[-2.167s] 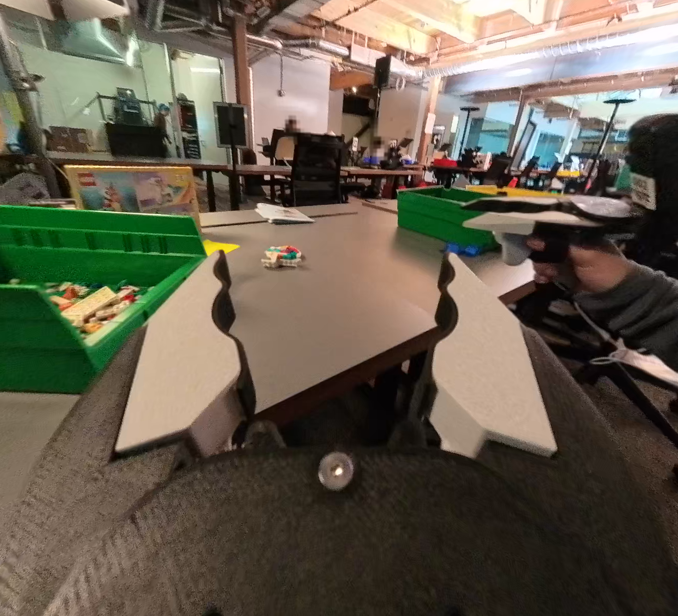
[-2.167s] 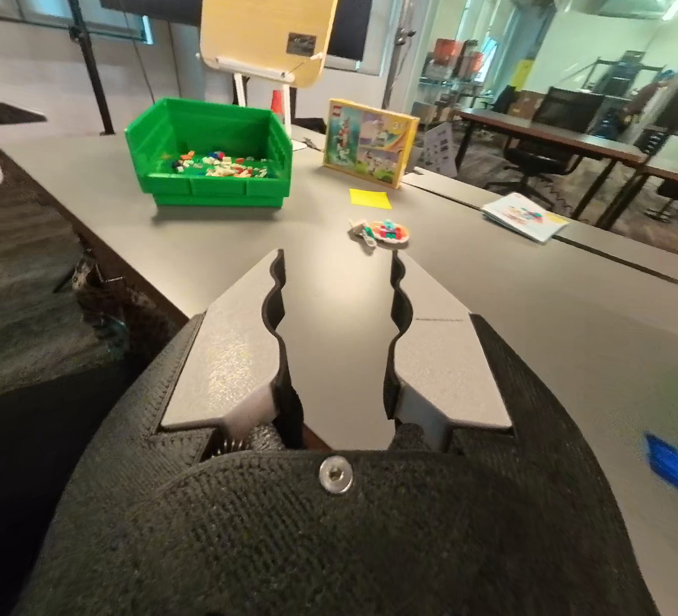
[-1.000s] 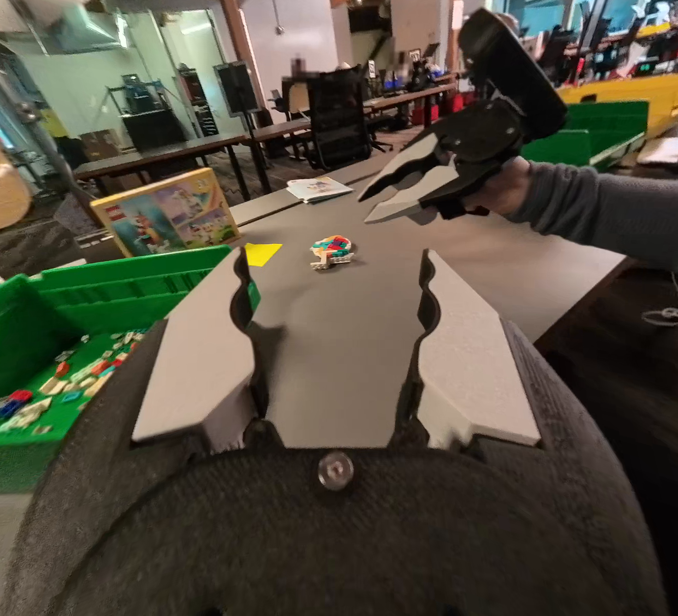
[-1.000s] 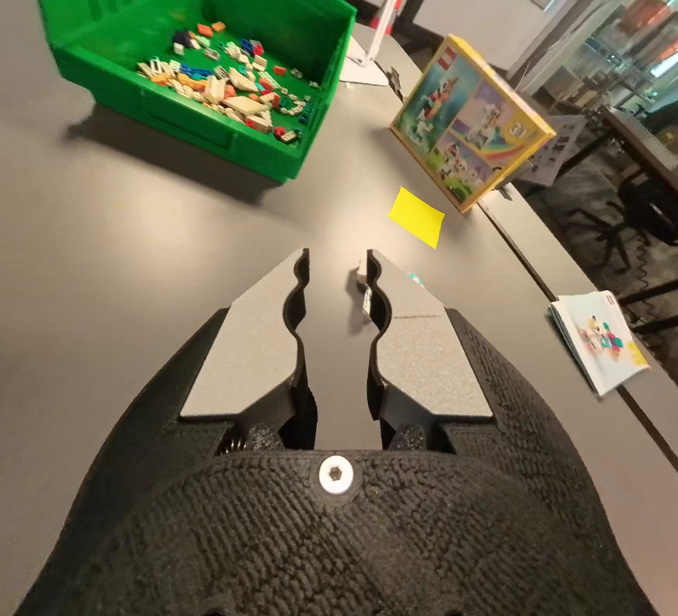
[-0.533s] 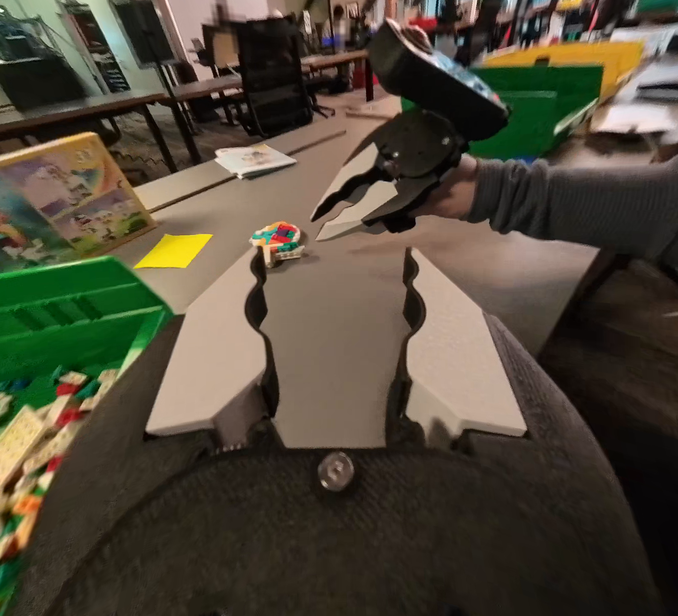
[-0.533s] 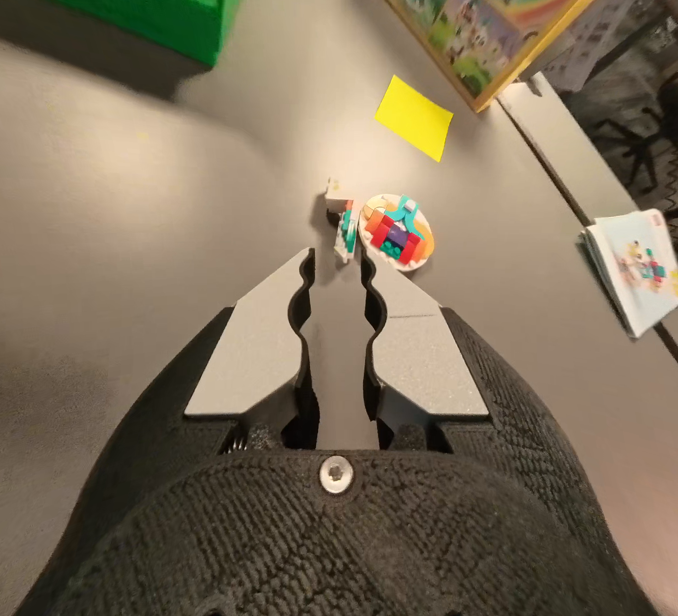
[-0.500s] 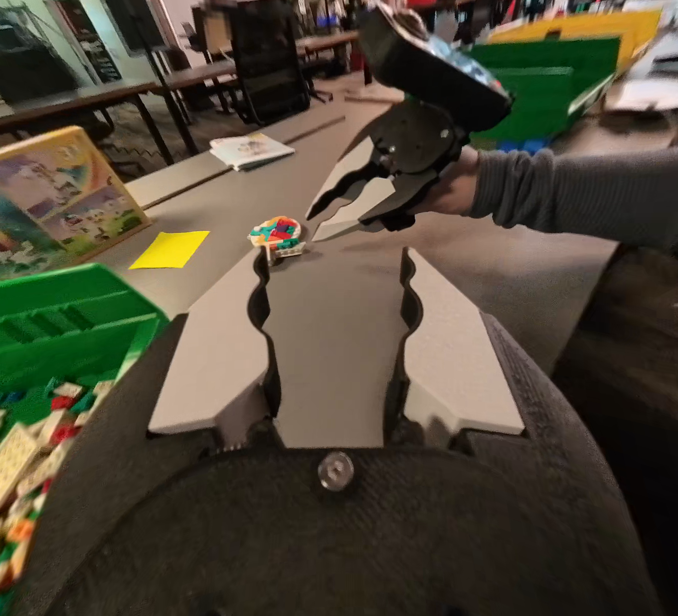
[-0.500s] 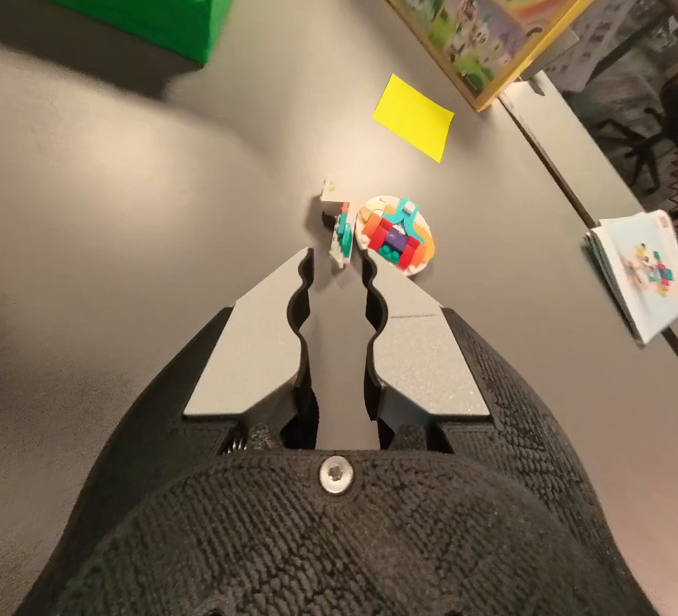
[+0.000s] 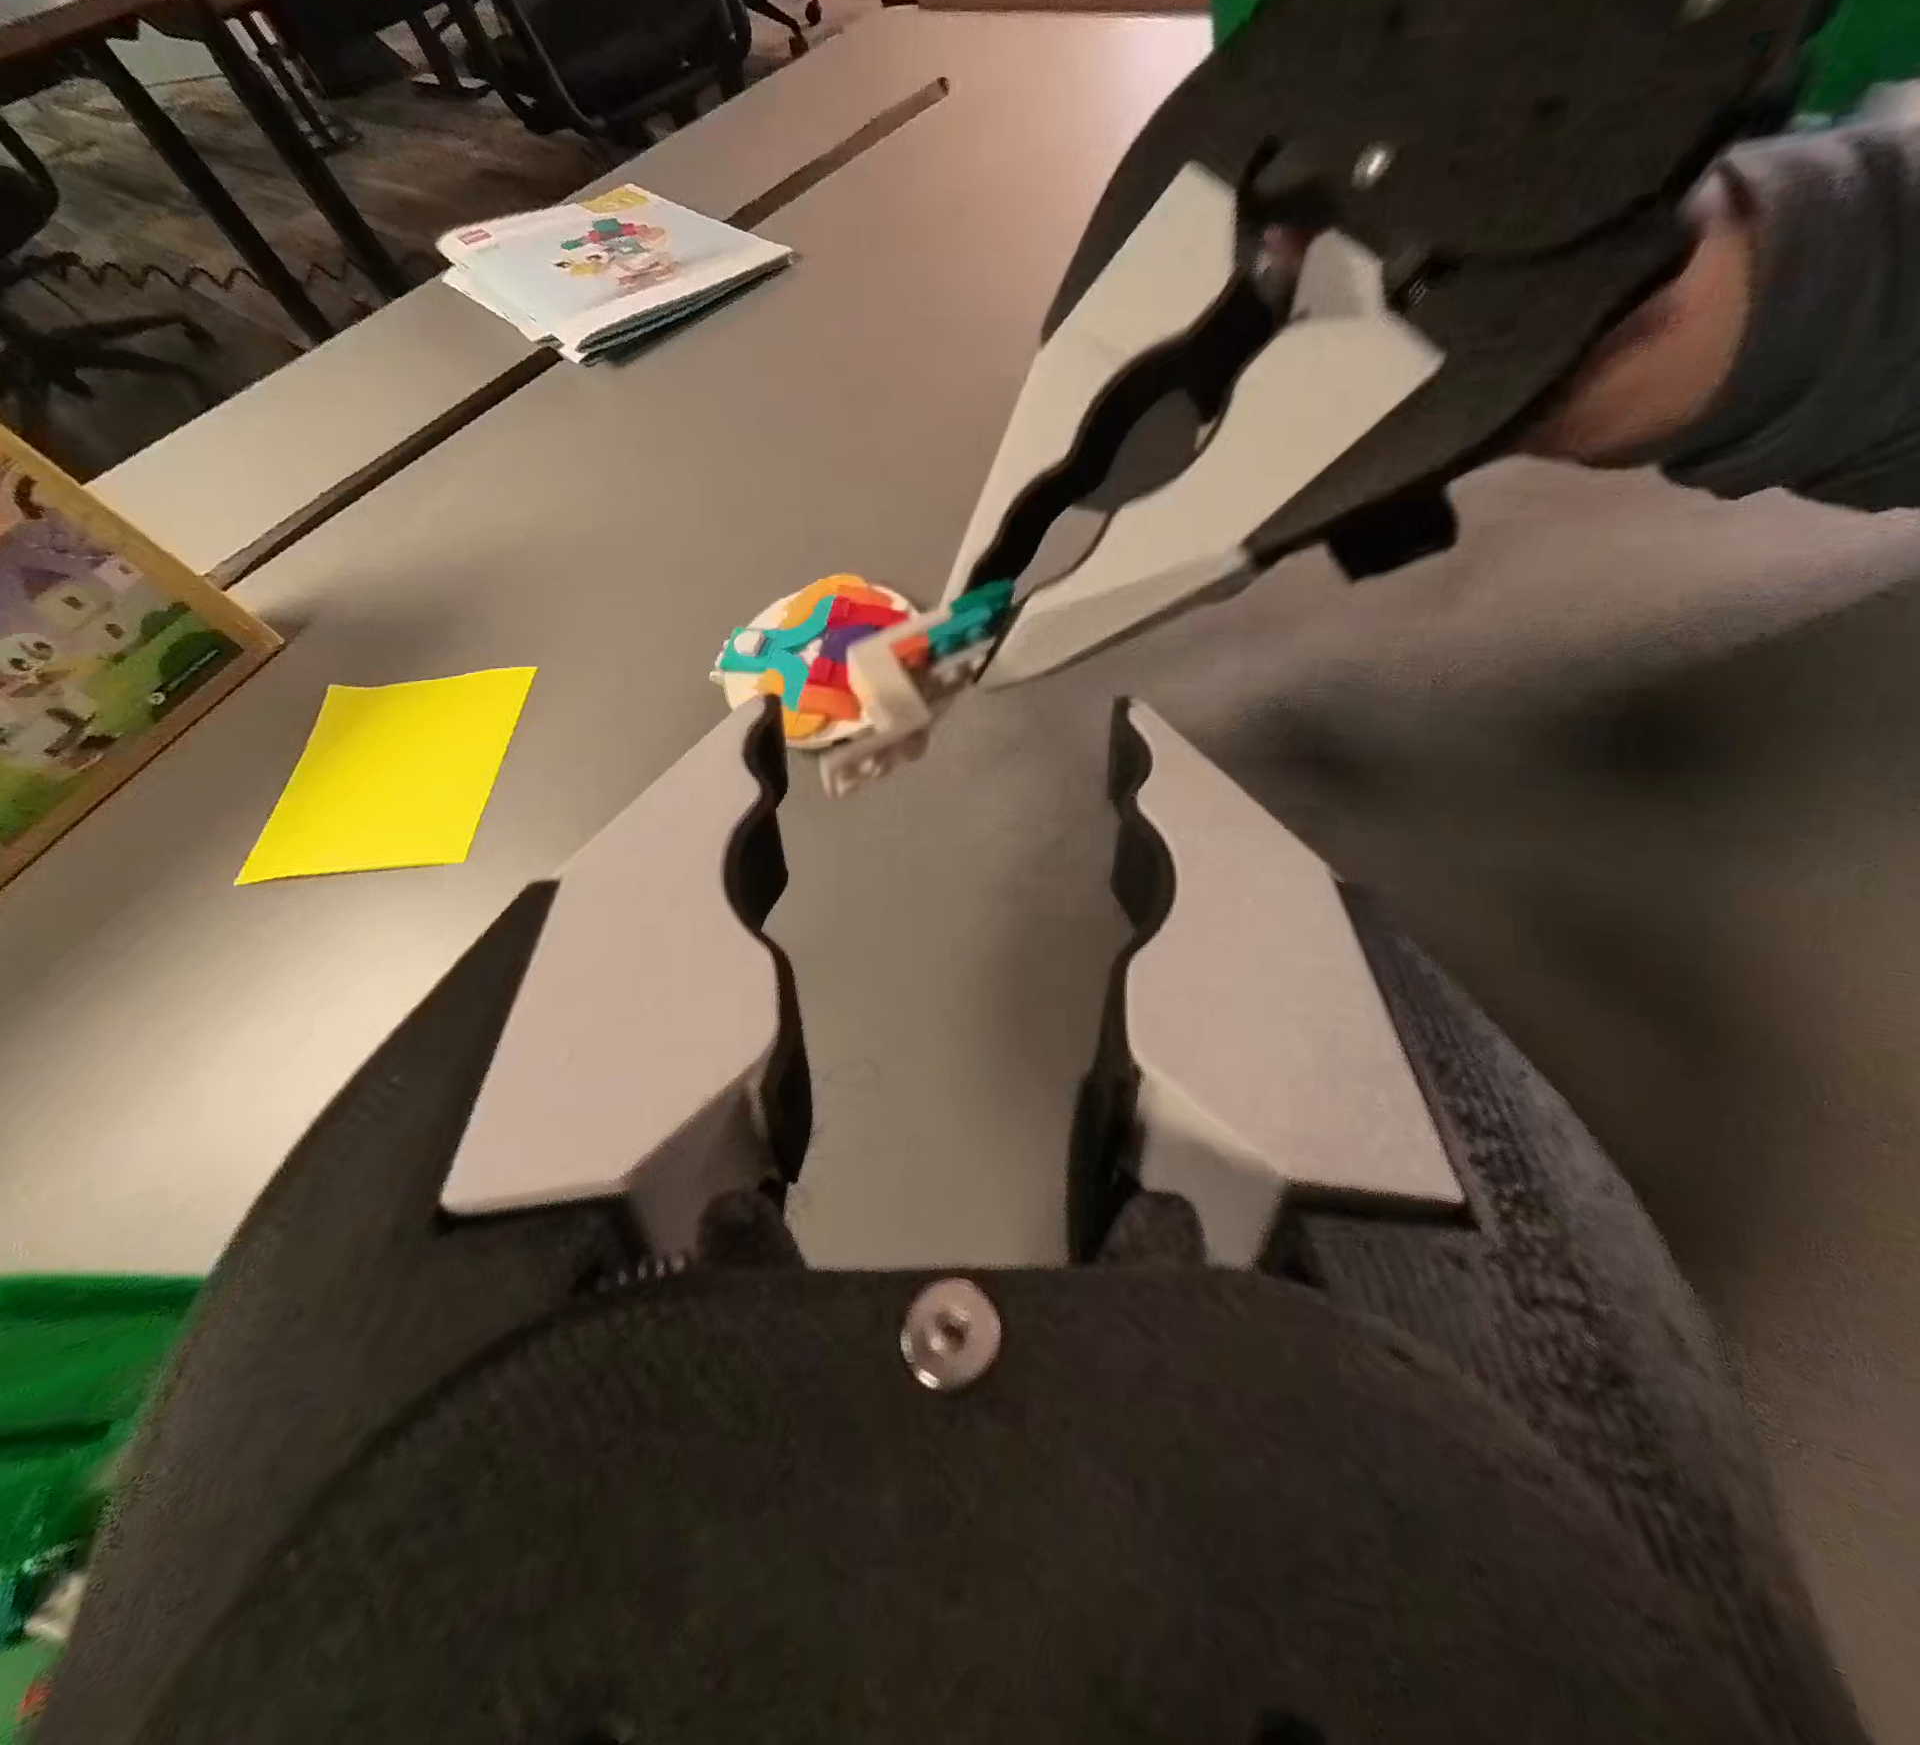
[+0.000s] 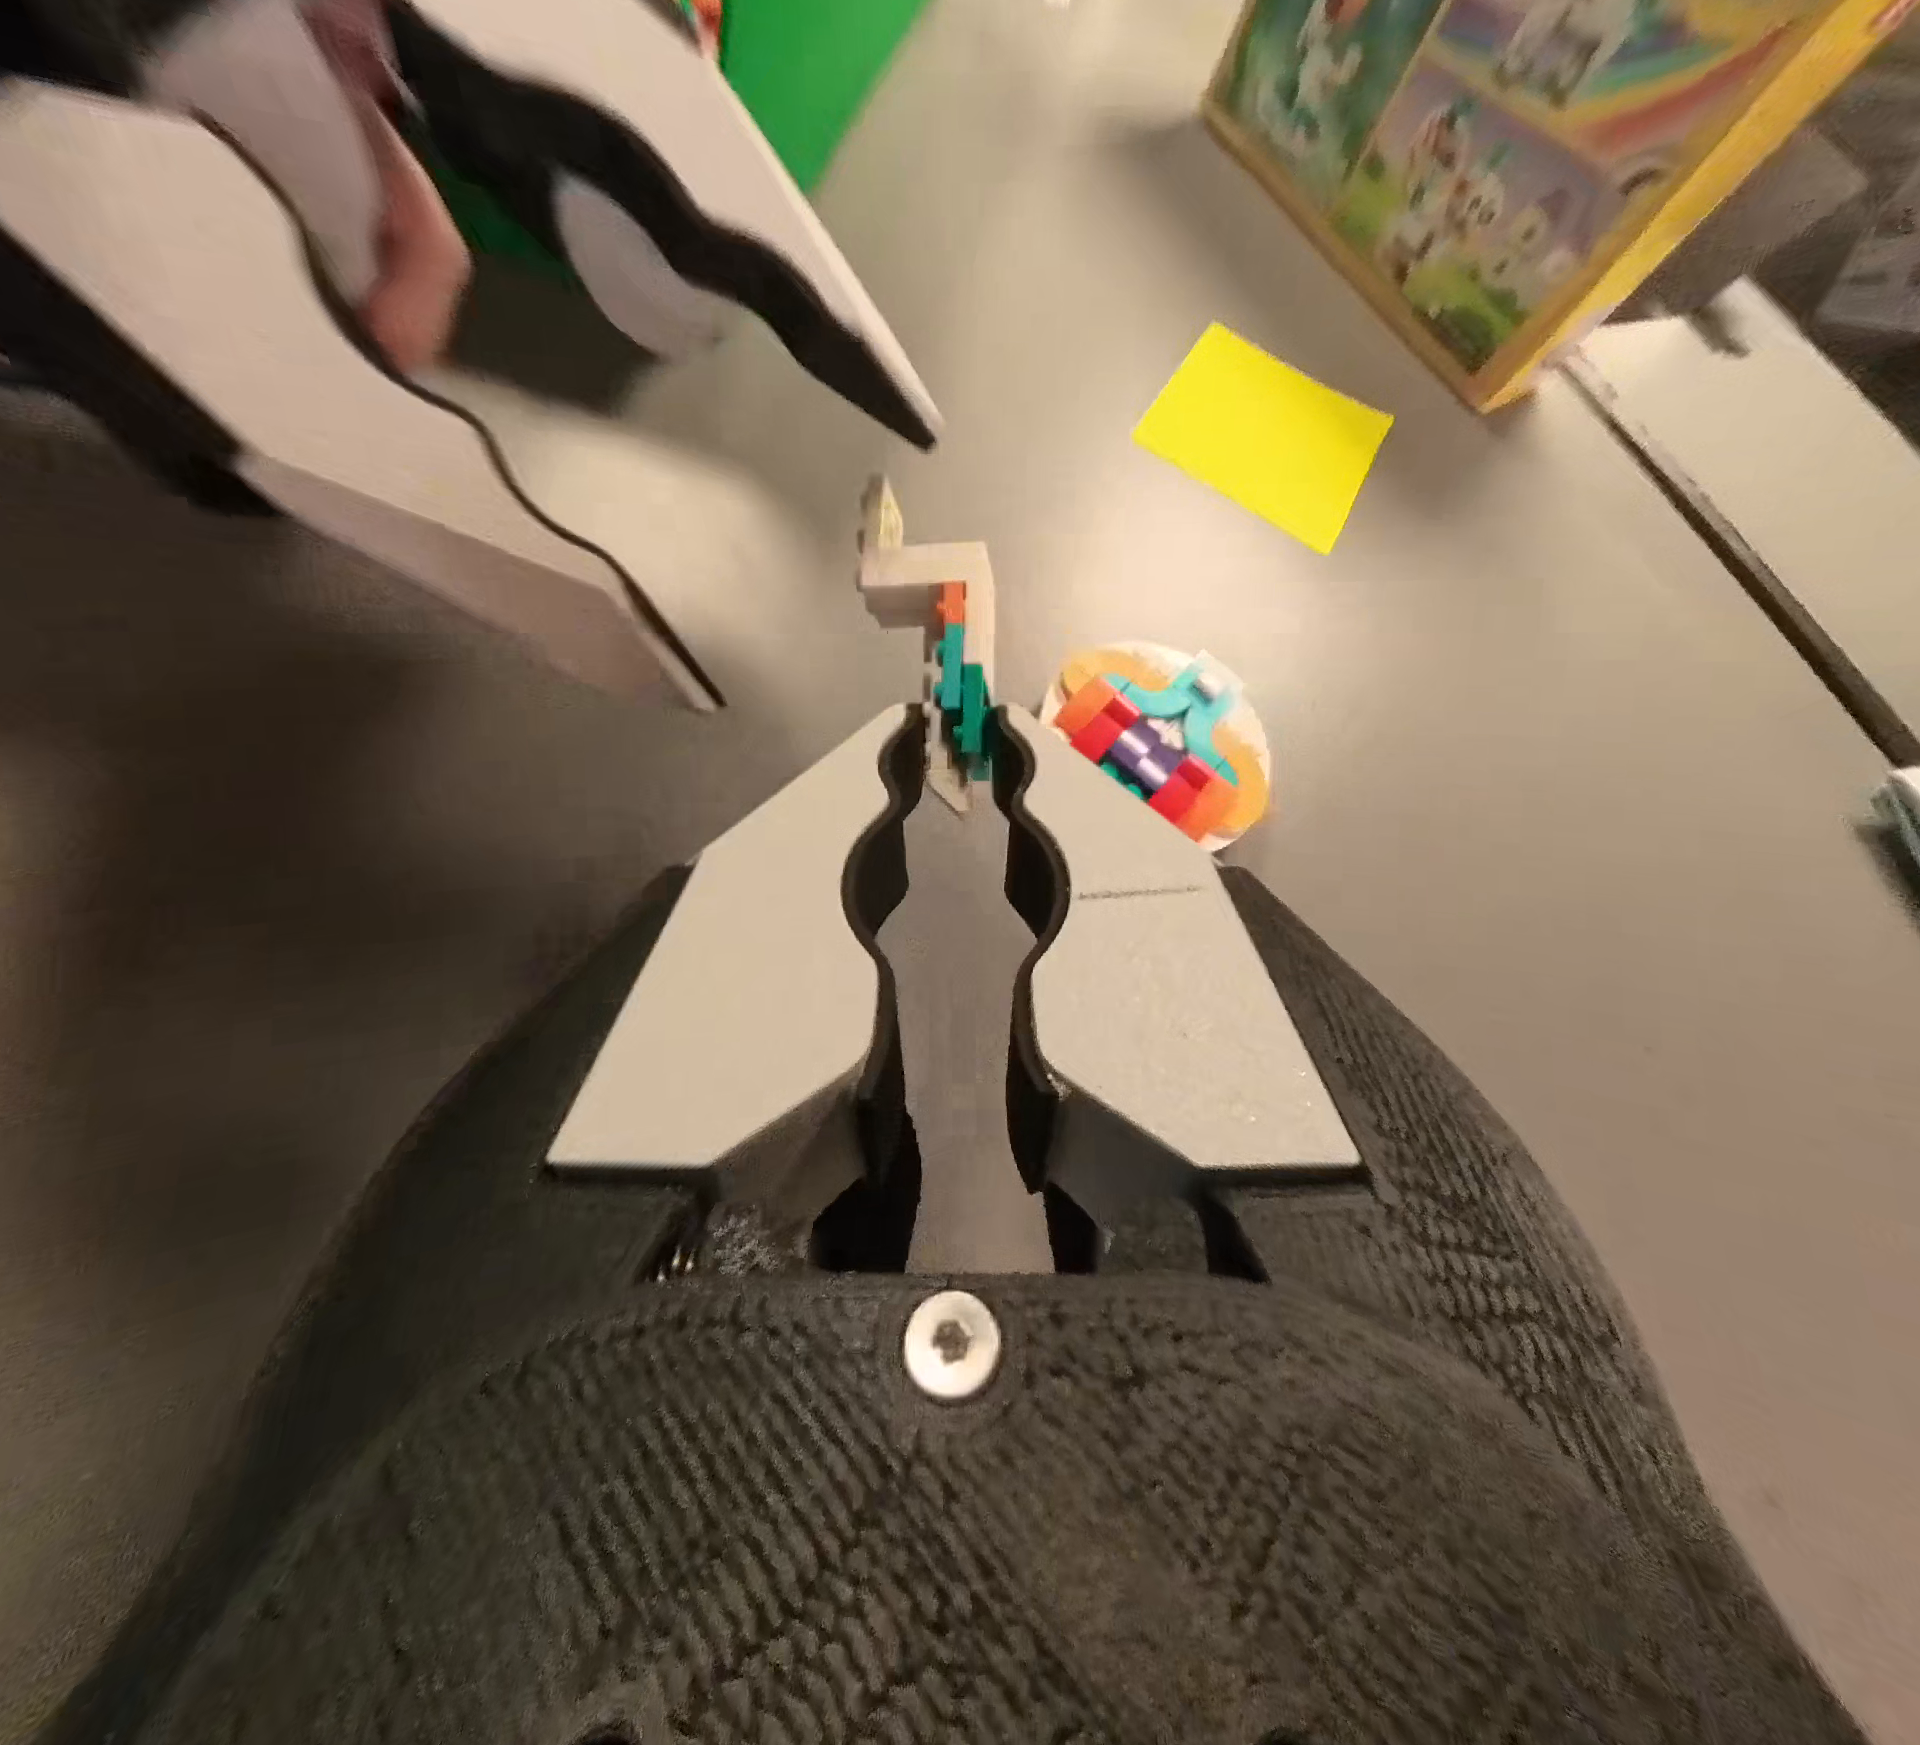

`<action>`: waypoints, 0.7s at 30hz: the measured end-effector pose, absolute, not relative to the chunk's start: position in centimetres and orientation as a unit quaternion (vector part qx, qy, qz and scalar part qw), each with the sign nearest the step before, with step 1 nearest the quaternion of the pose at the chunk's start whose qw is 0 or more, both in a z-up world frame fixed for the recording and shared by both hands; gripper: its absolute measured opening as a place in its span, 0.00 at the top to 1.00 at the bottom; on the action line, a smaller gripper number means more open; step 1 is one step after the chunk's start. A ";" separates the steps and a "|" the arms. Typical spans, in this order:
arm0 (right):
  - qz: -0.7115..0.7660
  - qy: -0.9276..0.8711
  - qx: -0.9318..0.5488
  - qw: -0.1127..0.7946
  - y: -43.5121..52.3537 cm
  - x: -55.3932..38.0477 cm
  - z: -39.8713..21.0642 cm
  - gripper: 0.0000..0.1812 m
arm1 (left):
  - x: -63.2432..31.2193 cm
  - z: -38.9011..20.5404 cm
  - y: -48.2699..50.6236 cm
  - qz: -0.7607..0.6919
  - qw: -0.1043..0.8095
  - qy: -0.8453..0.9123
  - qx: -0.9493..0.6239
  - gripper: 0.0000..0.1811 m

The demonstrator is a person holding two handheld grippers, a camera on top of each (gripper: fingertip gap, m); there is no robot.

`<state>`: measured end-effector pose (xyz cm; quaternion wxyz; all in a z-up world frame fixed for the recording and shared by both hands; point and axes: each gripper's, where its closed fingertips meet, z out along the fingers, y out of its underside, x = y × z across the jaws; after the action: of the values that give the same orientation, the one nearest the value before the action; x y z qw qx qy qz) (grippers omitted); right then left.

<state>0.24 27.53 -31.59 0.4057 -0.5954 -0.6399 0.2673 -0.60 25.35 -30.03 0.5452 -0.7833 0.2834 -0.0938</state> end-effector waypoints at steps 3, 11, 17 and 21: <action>0.301 -0.628 -0.576 0.428 26.7 1.6 -28.5 0.95 | 0.1 -28.3 25.1 -0.094 0.572 0.309 -0.754 0.72; 0.280 -0.668 -0.525 0.447 25.1 3.1 -26.3 0.95 | 2.3 -26.0 24.8 -0.080 0.577 0.388 -0.714 0.89; 0.308 -0.643 -0.525 0.464 26.4 2.9 -28.1 0.79 | 2.3 -28.5 25.2 -0.157 0.517 0.349 -0.766 0.90; 0.193 -0.693 -0.449 0.530 26.9 3.0 -29.0 0.77 | 2.6 -30.8 26.0 -0.270 0.446 0.265 -0.811 0.90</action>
<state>3.04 26.87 -29.02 0.5300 -0.4490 -0.6930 0.1933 2.58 25.95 -30.75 0.4464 -0.8112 0.2645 -0.2696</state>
